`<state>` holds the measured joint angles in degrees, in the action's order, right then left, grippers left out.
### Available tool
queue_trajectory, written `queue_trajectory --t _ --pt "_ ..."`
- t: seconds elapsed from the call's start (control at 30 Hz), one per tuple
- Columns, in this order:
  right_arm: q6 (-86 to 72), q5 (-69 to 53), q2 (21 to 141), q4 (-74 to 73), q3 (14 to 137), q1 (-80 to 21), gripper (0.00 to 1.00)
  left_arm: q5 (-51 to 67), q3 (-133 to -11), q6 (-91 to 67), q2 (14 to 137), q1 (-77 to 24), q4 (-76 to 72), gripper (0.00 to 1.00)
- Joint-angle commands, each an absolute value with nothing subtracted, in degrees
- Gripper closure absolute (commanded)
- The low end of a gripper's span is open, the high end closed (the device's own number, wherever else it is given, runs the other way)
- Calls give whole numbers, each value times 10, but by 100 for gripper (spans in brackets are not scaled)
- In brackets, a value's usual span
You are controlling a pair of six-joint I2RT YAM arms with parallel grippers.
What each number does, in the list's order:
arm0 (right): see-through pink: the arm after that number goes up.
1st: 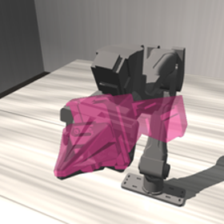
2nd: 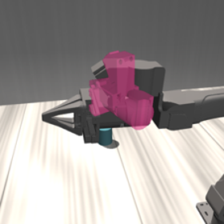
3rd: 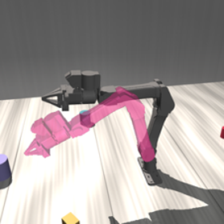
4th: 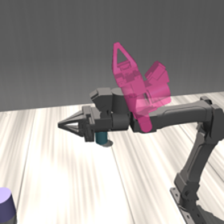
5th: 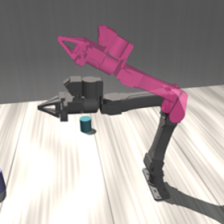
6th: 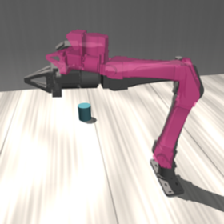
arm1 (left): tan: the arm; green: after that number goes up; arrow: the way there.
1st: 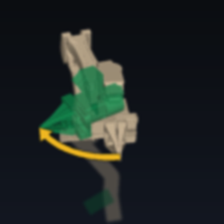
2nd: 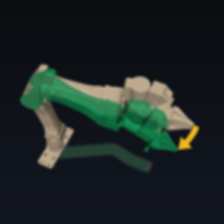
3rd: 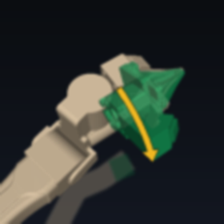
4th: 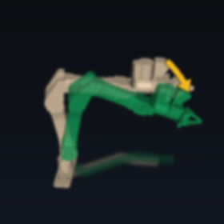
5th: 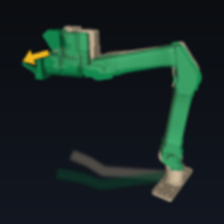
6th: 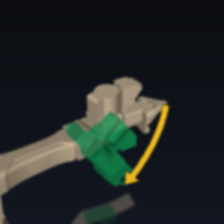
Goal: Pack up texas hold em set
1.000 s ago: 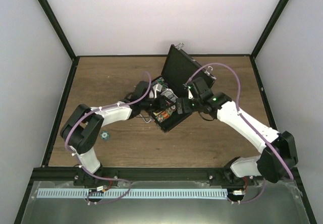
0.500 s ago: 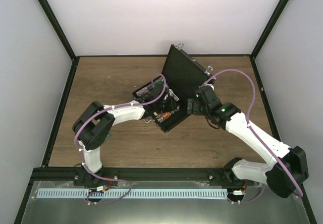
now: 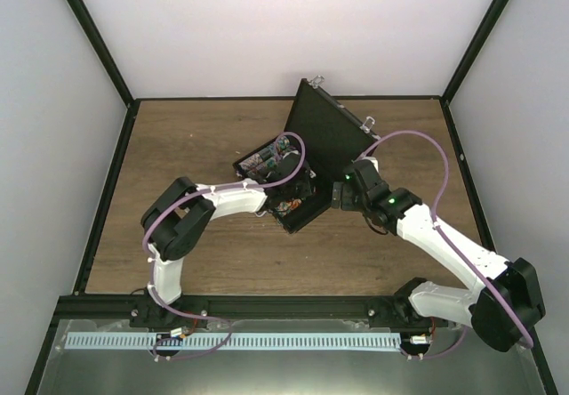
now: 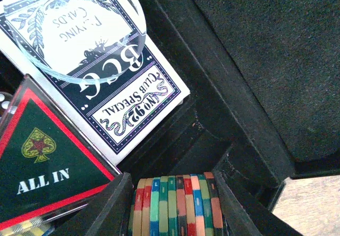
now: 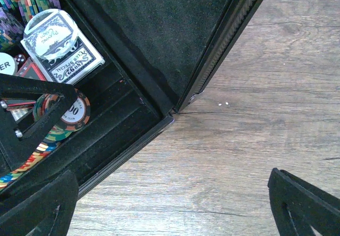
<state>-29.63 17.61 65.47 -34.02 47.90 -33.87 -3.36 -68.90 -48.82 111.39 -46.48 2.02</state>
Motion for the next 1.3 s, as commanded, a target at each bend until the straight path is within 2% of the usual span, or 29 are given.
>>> queue_trajectory --t 0.0,0.23,0.6,1.27 --pt "-302 186 645 -325 472 -336 0 -80 -707 -470 1126 -477 28 96" --pt "-302 177 645 -318 462 -336 0 -130 -709 -465 1123 -490 31 96" --pt "-304 171 652 -309 457 -336 0 -143 -704 -485 1124 -503 71 95" --pt "-317 156 667 -288 453 -336 0 -158 -716 -486 1130 -510 109 59"
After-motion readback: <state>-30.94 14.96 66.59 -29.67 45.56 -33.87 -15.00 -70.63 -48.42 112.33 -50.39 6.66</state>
